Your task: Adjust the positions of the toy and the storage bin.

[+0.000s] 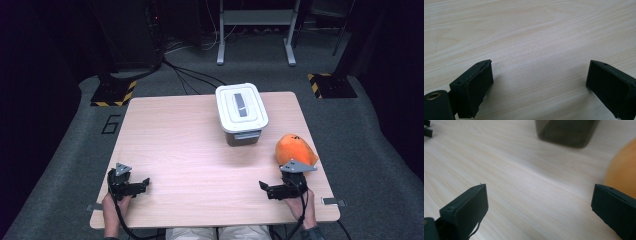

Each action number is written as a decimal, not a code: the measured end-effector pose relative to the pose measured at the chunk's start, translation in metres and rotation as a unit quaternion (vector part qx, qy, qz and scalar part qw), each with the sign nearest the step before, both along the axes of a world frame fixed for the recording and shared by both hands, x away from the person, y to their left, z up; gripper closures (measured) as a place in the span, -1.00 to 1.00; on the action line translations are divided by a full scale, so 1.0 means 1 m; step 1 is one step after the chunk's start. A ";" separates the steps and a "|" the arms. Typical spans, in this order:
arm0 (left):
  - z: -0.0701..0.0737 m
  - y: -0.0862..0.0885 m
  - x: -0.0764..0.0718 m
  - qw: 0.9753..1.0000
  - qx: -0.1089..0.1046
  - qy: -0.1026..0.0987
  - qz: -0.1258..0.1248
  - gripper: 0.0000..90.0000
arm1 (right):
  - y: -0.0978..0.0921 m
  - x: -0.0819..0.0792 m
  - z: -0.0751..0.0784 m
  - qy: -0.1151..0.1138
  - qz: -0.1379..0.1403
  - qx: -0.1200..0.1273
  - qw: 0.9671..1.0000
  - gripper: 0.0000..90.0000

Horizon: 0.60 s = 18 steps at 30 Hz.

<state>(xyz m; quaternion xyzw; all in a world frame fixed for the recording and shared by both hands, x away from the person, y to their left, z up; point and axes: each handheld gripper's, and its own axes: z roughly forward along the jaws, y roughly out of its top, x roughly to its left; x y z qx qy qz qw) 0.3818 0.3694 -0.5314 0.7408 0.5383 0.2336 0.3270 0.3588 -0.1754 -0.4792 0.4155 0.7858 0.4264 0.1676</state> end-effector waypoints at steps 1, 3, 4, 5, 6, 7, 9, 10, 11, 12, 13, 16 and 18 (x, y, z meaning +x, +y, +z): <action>0.000 0.000 0.000 1.000 0.000 0.000 0.000 -0.84 | 0.005 0.003 -0.008 0.009 0.007 -0.002 1.000 -1.00; 0.000 0.000 0.000 1.000 0.000 0.000 0.000 -0.84 | 0.011 0.007 -0.018 0.016 0.017 -0.010 1.000 -1.00; 0.000 0.000 0.000 1.000 0.000 0.000 0.000 -0.84 | 0.014 0.010 -0.024 0.022 0.021 -0.014 0.999 -1.00; 0.000 0.000 0.000 1.000 0.000 0.000 0.000 -0.84 | 0.017 0.012 -0.029 0.028 0.024 -0.018 0.999 -1.00; 0.000 0.000 0.000 1.000 0.000 0.000 0.000 -0.84 | 0.019 0.015 -0.034 0.032 0.027 -0.023 0.999 -1.00; 0.000 0.000 0.000 1.000 0.000 0.000 0.000 -0.85 | 0.022 0.018 -0.038 0.039 0.028 -0.031 0.998 -1.00; 0.000 0.000 0.000 1.000 0.000 0.001 0.000 -0.85 | 0.026 0.022 -0.043 0.040 0.033 -0.040 0.998 -1.00; 0.000 0.000 0.000 1.000 0.000 0.001 0.000 -0.85 | 0.027 0.024 -0.044 0.041 0.034 -0.045 0.998 -1.00; 0.000 0.000 0.000 1.000 0.000 0.001 0.000 -0.85 | 0.029 0.026 -0.046 0.041 0.036 -0.053 0.997 -1.00; 0.001 0.000 0.000 1.000 0.001 0.002 -0.001 -0.85 | 0.030 0.028 -0.046 0.040 0.037 -0.061 0.997 -1.00; 0.000 0.000 0.000 1.000 0.000 0.001 0.002 -0.84 | 0.031 0.028 -0.047 0.037 0.036 -0.067 0.996 -0.99; 0.000 -0.002 0.000 1.000 0.000 0.001 0.011 -0.85 | 0.032 0.031 -0.049 0.036 0.038 -0.074 0.996 -0.97; 0.000 -0.002 0.000 1.000 0.000 0.001 0.011 -0.85 | 0.036 0.030 -0.050 0.029 0.039 -0.088 0.995 -0.98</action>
